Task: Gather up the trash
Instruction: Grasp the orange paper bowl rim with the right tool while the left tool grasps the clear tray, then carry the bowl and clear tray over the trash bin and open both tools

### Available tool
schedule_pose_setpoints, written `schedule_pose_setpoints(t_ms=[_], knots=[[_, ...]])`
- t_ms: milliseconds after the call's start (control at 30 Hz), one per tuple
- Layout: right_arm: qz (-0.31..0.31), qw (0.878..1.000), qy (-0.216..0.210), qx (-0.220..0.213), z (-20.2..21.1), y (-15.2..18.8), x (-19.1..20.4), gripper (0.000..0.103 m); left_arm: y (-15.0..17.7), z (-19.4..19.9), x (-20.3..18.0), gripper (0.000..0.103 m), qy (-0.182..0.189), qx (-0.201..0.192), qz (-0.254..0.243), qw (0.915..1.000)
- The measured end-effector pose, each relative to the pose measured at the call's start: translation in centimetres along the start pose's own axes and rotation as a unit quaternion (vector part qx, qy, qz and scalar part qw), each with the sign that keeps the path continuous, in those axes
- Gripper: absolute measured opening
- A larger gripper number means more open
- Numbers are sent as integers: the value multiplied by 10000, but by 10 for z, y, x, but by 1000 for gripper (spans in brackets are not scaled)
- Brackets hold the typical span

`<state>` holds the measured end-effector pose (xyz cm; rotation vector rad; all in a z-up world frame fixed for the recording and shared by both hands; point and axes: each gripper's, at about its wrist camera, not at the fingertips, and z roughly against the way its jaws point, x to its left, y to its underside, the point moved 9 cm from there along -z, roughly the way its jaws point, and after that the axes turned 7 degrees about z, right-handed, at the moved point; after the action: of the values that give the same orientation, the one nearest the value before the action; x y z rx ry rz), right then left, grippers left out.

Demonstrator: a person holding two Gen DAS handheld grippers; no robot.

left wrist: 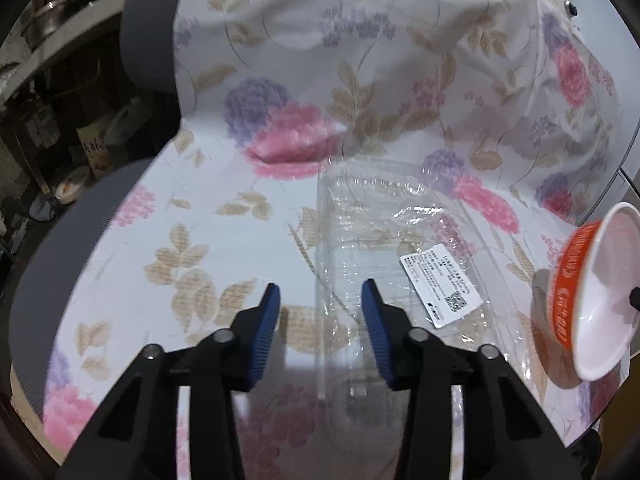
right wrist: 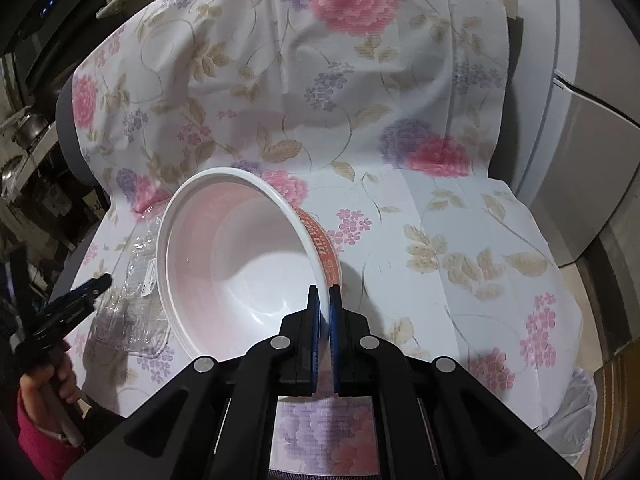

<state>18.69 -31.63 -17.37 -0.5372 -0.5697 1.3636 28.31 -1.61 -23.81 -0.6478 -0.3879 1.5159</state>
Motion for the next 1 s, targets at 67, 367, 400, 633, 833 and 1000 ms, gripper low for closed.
schedule_pose_setpoints(t_ms=[67,367,400,633,833,1000], knots=[[-18,10000,-12,1,0,0,-1,5,1,-10,-1,35,30,145,18,9999],[-143,9998,-46,-89,-2,-4,-4,5,-3,-12,-11,7,228,91,-31,9997],[-177,9998,-65,-98,-2,-4,-4,5,-5,-4,-15,7,271,-50,-56,9996],[-366,9989,-104,-281,12,-5,-9,5,-13,57,-40,5,555,-729,-99,9957],[-528,9978,15,-413,32,2,-25,5,-5,98,-69,5,652,-1115,-283,9912],[-696,9964,268,-411,52,19,-50,5,15,121,-95,5,719,-1311,-429,9878]])
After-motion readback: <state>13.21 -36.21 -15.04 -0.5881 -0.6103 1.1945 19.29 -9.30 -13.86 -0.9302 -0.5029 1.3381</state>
